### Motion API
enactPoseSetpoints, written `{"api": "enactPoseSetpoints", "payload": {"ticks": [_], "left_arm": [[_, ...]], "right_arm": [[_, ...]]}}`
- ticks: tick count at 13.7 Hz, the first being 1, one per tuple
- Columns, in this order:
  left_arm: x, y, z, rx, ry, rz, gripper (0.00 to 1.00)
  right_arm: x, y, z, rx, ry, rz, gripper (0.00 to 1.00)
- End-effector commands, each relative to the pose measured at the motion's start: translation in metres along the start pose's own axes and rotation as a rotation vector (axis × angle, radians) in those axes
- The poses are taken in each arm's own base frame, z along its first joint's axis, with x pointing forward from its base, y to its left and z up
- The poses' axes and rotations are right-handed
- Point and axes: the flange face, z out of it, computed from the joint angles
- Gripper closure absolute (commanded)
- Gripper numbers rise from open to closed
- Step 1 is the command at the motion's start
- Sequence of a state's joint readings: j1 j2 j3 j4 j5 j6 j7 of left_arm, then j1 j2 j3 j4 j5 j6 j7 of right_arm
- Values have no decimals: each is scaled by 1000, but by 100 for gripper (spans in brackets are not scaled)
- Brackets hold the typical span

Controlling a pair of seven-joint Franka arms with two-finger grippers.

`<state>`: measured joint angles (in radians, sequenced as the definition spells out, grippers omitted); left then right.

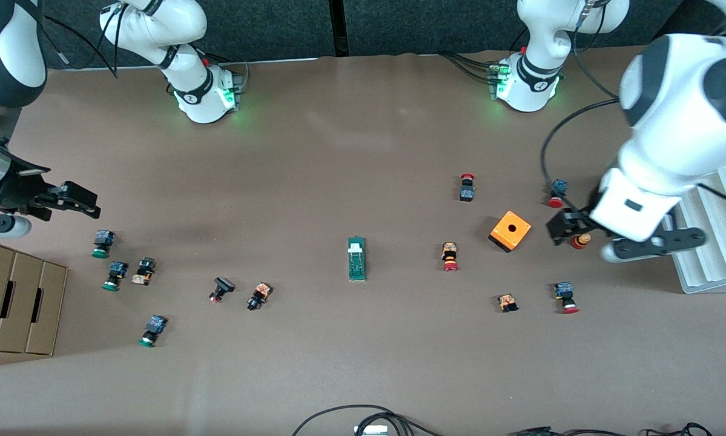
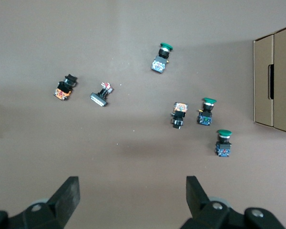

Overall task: Close load switch with both arms
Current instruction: 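Move the left gripper over the green switch while the right gripper approaches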

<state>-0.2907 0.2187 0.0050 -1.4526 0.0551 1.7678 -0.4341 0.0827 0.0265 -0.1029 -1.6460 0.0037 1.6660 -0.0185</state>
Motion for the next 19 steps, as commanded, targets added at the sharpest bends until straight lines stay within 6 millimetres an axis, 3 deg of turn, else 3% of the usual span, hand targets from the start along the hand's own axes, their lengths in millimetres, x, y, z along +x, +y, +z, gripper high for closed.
{"api": "enactPoseSetpoints", "payload": {"ticks": [1,2,7,10,13,14,16,19], "left_arm": [[-13,43,-5,43,82,-3,0],[-20,61,-6,64,121,-1,0],[-54,137,-4,76,248,-4,0],[-96,195,-9,71,355,-19,0],[-156,266,9,99,500,-33,0],[-170,281,20,105,539,-44,0],[-195,304,44,107,585,-66,0],[-226,317,74,123,641,-70,0]], "right_arm": [[10,-2,18,8,-39,-17,1],[19,-3,33,5,-65,-20,1],[19,4,25,17,-46,-88,1],[20,8,25,10,-41,-115,1],[19,18,26,9,-47,-100,1],[18,20,25,8,-49,-99,1],[17,18,22,8,-45,-103,1],[19,19,24,12,-39,-103,1]]}}
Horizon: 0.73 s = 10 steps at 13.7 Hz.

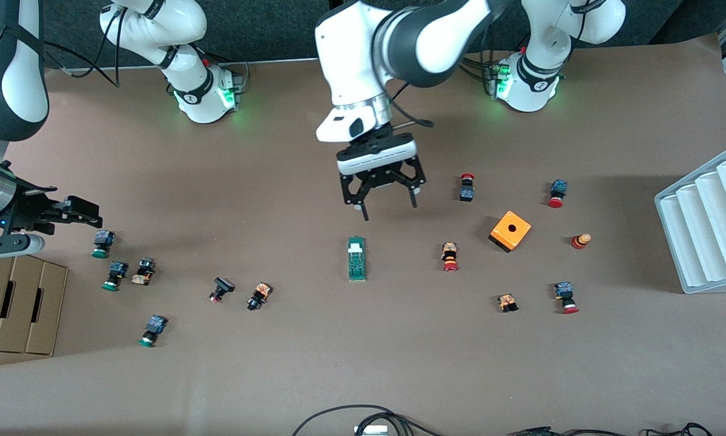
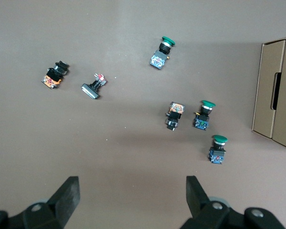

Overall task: Close load switch with both arms
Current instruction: 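Move the left gripper over the green switch while the right gripper approaches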

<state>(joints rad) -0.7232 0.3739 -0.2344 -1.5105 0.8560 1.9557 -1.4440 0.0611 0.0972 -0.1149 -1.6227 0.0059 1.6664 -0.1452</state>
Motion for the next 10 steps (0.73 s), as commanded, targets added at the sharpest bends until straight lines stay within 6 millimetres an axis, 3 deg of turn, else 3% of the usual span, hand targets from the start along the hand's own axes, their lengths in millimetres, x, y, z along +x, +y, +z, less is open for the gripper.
{"api": "enactPoseSetpoints", "payload": {"ticks": [1,5,10], "left_arm": [[-32,3,6,3,60,-21,0],[-100,20,23,-3,155,-54,0],[-205,53,38,-74,307,-71,0]], "right_arm": [[2,2,-3,9,3,-11,1],[8,-2,9,19,-14,-6,1],[26,-20,24,149,16,98,1]]}}
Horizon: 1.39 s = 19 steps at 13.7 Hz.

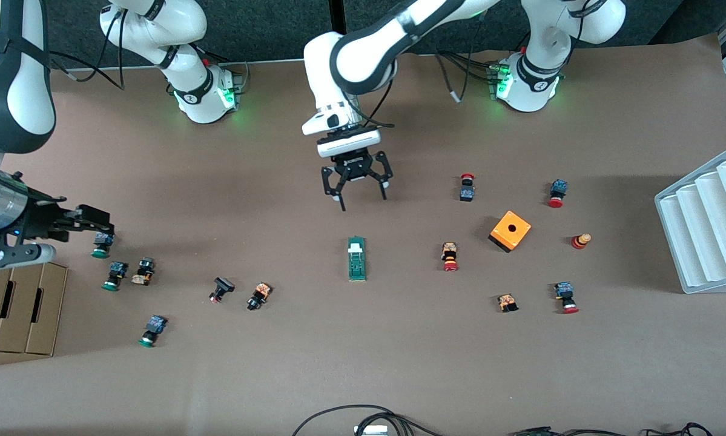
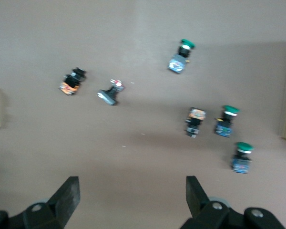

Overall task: Close load switch with both arms
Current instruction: 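Move the left gripper over the green switch while the right gripper approaches, then lower the left gripper onto the switch while the right gripper grasps its base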

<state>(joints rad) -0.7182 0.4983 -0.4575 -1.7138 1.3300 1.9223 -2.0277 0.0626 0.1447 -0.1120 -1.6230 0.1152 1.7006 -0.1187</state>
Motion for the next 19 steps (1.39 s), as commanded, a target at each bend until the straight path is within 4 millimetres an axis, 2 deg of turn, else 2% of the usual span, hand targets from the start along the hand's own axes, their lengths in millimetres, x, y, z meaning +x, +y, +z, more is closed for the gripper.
{"api": "enactPoseSetpoints", "payload": {"ticks": [1,6,8,13,16,17,18,19], "left_arm": [[-50,11,4,-24,76,-1,0],[-126,15,34,-72,207,9,0],[-145,13,47,-90,251,-6,0],[-179,14,66,-171,326,-20,0],[-198,10,82,-201,357,-14,0],[-207,9,88,-207,358,-3,0],[-212,9,95,-208,364,3,0],[-218,4,108,-193,383,14,0]], "right_arm": [[11,-12,3,56,19,103,1],[24,-40,18,177,9,345,1],[29,-66,26,173,9,388,1],[37,-124,48,166,-6,558,1],[50,-175,76,189,14,738,1],[50,-206,90,206,-2,794,1],[56,-224,101,222,-3,873,1],[59,-254,117,219,-7,927,1]]}}
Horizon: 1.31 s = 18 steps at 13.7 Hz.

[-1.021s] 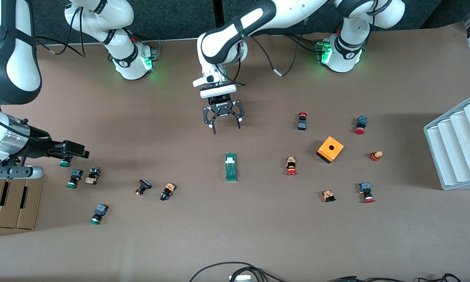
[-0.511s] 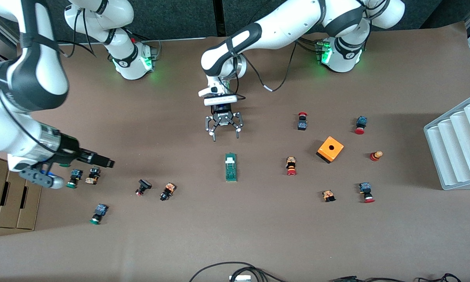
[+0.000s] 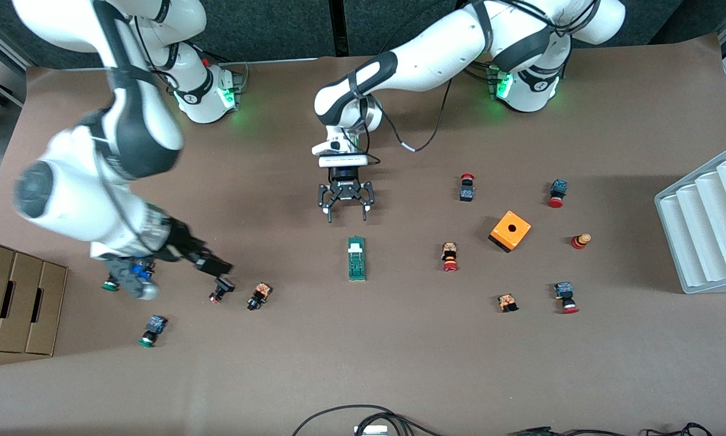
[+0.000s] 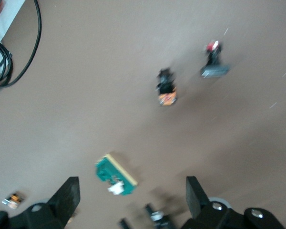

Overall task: Close load switch with both arms
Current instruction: 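Lower the left gripper onto the switch while the right gripper grasps its base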

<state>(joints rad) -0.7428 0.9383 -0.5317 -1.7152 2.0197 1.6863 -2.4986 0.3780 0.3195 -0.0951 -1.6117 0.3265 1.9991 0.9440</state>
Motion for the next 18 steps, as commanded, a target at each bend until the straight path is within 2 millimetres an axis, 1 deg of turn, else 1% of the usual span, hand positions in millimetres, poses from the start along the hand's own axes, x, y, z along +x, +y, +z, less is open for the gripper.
{"api": "enactPoseSetpoints", "payload": {"ticks": [1,3,4,6,7,8,10,12,13,15,18], "left_arm": [[-21,-4,19,3,49,4,0],[-28,-11,28,-6,67,-14,0],[-32,-13,29,-3,67,-10,0],[-33,-14,33,-10,78,-6,0],[-35,-20,42,-12,97,4,0],[-38,-21,48,-15,108,-7,0],[-42,-18,52,-27,114,-11,0],[-43,-18,51,-28,113,-10,0],[-43,-18,51,-27,112,-8,0],[-38,-14,53,-26,115,-9,1],[-37,-8,52,-31,114,-10,1]], "right_arm": [[-40,-52,46,21,-1,149,1],[-56,-71,68,50,10,284,1],[-66,-77,82,57,13,329,1],[-85,-85,116,53,14,427,2],[-94,-89,131,60,17,481,2],[-101,-91,143,59,13,530,2],[-111,-91,157,50,-30,603,2],[-117,-91,162,54,-90,661,2],[-124,-89,173,36,-96,681,2],[-138,-86,189,10,-91,687,2],[-161,-80,209,-8,-72,653,3]]}}
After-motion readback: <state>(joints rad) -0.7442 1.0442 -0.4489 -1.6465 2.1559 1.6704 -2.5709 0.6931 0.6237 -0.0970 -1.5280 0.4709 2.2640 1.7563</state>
